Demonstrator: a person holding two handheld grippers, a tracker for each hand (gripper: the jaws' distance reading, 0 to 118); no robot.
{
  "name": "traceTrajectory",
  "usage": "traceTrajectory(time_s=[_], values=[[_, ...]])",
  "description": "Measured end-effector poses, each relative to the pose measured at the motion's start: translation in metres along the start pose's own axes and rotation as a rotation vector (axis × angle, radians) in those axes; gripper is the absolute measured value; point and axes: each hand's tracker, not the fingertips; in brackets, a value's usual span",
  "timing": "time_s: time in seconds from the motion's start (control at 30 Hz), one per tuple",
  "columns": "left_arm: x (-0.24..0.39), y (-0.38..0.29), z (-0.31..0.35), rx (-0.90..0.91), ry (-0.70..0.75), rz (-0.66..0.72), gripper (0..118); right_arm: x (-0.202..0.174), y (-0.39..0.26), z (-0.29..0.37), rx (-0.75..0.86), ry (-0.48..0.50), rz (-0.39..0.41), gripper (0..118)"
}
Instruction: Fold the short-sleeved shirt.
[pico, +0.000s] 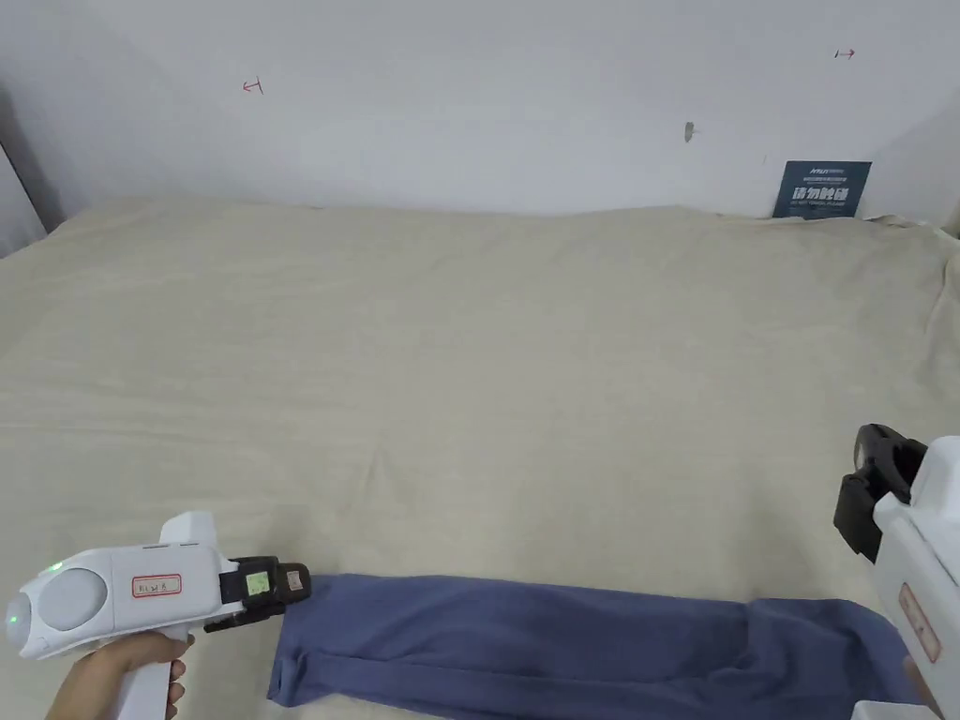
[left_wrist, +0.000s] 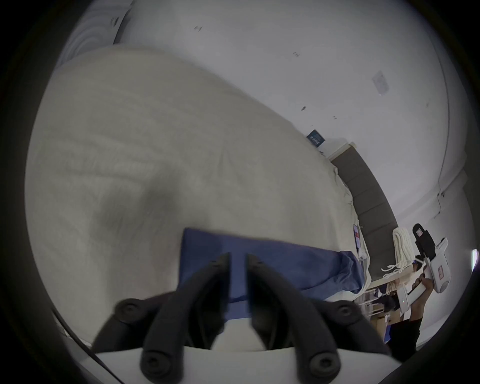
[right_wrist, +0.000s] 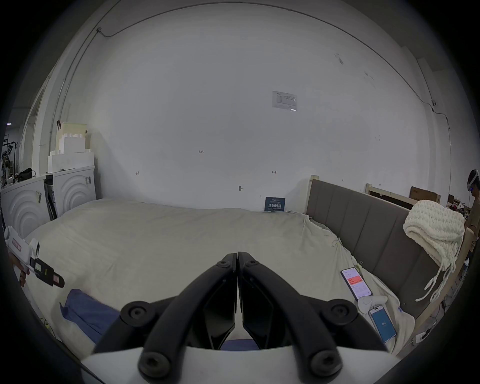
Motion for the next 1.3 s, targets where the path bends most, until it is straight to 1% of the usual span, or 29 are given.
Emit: traceTrajectory(time_s=[0.07,0.1,0.13,0.23,0.37,0.5,0.63,0.67,0.7,0.73,0.77,0.83,0.87,0.93,1.03,1.17,1.23,1.3], values=[[-0.016,0.0,-0.008,-0.03,0.014,0.051,72,-0.004,-0.002,-0.003,-0.014,-0.002,0.002,1],[-0.023,0.0,-0.013,-0.051,0.02,0.069,78,-0.007,-0.004,-0.005,-0.021,-0.003,0.006,1],[-0.03,-0.002,-0.017,-0.048,0.021,0.066,80,-0.009,-0.005,-0.006,-0.029,-0.003,0.011,1],[-0.042,-0.001,-0.026,-0.062,0.019,0.068,80,-0.013,-0.008,-0.009,-0.042,-0.005,0.018,1],[-0.049,-0.005,-0.039,-0.091,-0.021,0.072,80,-0.016,-0.012,-0.012,-0.061,-0.015,0.02,1],[-0.041,-0.007,-0.044,-0.101,-0.048,0.02,80,-0.018,-0.013,-0.01,-0.075,-0.028,0.024,1],[-0.036,-0.007,-0.055,-0.113,-0.057,0.0,79,-0.018,-0.012,-0.01,-0.08,-0.038,0.023,1],[-0.033,-0.008,-0.055,-0.116,-0.061,-0.007,72,-0.018,-0.012,-0.01,-0.08,-0.038,0.022,1],[-0.03,-0.009,-0.057,-0.122,-0.068,-0.017,59,-0.017,-0.012,-0.01,-0.08,-0.039,0.021,1],[-0.028,-0.009,-0.059,-0.134,-0.067,-0.026,41,-0.017,-0.011,-0.009,-0.079,-0.039,0.02,1],[-0.026,-0.011,-0.064,-0.154,-0.059,-0.035,26,-0.016,-0.011,-0.009,-0.078,-0.039,0.019,1],[-0.025,-0.014,-0.068,-0.162,-0.015,-0.057,15,-0.015,-0.009,-0.008,-0.076,-0.037,0.017,1],[-0.023,-0.014,-0.066,-0.143,-0.03,-0.052,10,-0.013,-0.009,-0.007,-0.073,-0.036,0.017,1],[-0.021,-0.012,-0.061,-0.128,-0.031,-0.021,7,-0.009,-0.008,-0.005,-0.07,-0.035,0.019,1],[-0.01,-0.008,-0.049,-0.105,-0.003,-0.08,5,-0.002,-0.005,-0.002,-0.062,-0.039,0.011,1],[-0.001,0.003,-0.025,-0.094,0.011,-0.109,5,0.005,0.0,0.004,-0.047,-0.043,-0.003,1],[-0.002,0.007,-0.013,-0.091,0.016,-0.1,5,0.008,0.002,0.007,-0.036,-0.045,-0.009,1],[-0.005,0.01,0.001,-0.068,0.062,-0.111,5,0.011,0.004,0.01,-0.029,-0.044,-0.013,1]])
